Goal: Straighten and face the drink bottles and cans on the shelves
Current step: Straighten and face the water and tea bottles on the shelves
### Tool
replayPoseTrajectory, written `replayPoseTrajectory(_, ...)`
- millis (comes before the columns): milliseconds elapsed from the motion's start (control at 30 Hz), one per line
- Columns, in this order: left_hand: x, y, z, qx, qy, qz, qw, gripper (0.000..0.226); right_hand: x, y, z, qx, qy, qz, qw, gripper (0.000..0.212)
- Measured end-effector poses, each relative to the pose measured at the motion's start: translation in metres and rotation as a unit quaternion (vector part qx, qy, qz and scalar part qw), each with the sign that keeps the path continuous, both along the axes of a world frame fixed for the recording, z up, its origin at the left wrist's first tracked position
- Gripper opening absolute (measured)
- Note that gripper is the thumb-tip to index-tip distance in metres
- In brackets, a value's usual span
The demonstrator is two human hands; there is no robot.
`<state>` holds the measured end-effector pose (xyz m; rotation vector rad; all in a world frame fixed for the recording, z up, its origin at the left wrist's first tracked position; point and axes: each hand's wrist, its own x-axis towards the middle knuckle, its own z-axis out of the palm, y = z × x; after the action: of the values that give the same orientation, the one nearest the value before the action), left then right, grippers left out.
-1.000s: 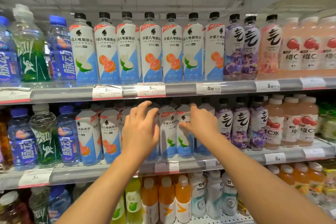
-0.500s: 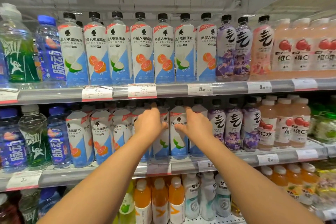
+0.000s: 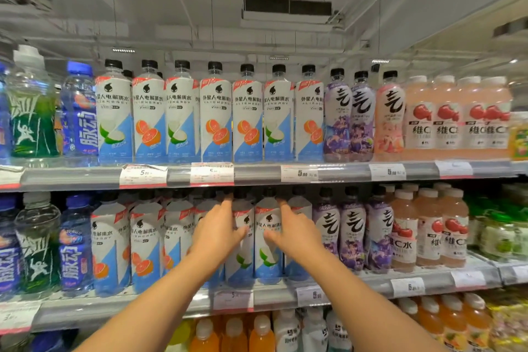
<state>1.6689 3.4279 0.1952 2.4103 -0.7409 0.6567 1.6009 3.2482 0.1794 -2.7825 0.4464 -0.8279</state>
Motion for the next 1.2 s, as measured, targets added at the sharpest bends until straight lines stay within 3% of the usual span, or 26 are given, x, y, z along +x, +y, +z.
replayPoseTrajectory(133, -0.017, 0.018, -0.006, -0.049, -0.085, -0.050, 0.994, 0.056, -0.022, -0.012, 0.026, 0.006, 0.051, 0.090, 0.995, 0.092)
replayPoseTrajectory(233, -0.031, 0.028, 0.008, -0.057, -0.190, -0.081, 0.977, 0.041, -0.047, -0.021, 0.052, -0.053, 0.034, 0.127, 0.990, 0.066)
replayPoseTrajectory(333, -0.036, 0.030, 0.028, -0.048, -0.289, -0.067, 0.954, 0.046, -0.068, -0.029, 0.084, -0.074, -0.025, 0.142, 0.987, 0.038)
replayPoseTrajectory(533, -0.029, 0.034, 0.047, -0.002, -0.274, 0.032, 0.961, 0.055, -0.085, -0.032, 0.162, -0.120, -0.166, 0.127, 0.971, 0.016)
replayPoseTrajectory(700, -0.017, 0.041, 0.038, 0.040, -0.284, 0.039, 0.957, 0.062, -0.076, -0.022, 0.230, -0.192, -0.153, 0.097, 0.964, 0.038)
replayPoseTrajectory(933, -0.012, 0.039, 0.035, 0.016, -0.296, 0.034, 0.954, 0.058, -0.036, -0.004, 0.289, -0.256, -0.094, 0.032, 0.961, 0.083)
replayPoseTrajectory(1067, -0.011, 0.039, 0.034, 0.007, -0.309, 0.032, 0.951, 0.057, -0.020, -0.006, 0.299, -0.223, -0.047, -0.005, 0.974, 0.081)
replayPoseTrajectory(1200, -0.009, 0.039, 0.034, -0.009, -0.318, 0.026, 0.948, 0.057, -0.019, -0.006, 0.303, -0.219, -0.104, -0.003, 0.970, 0.065)
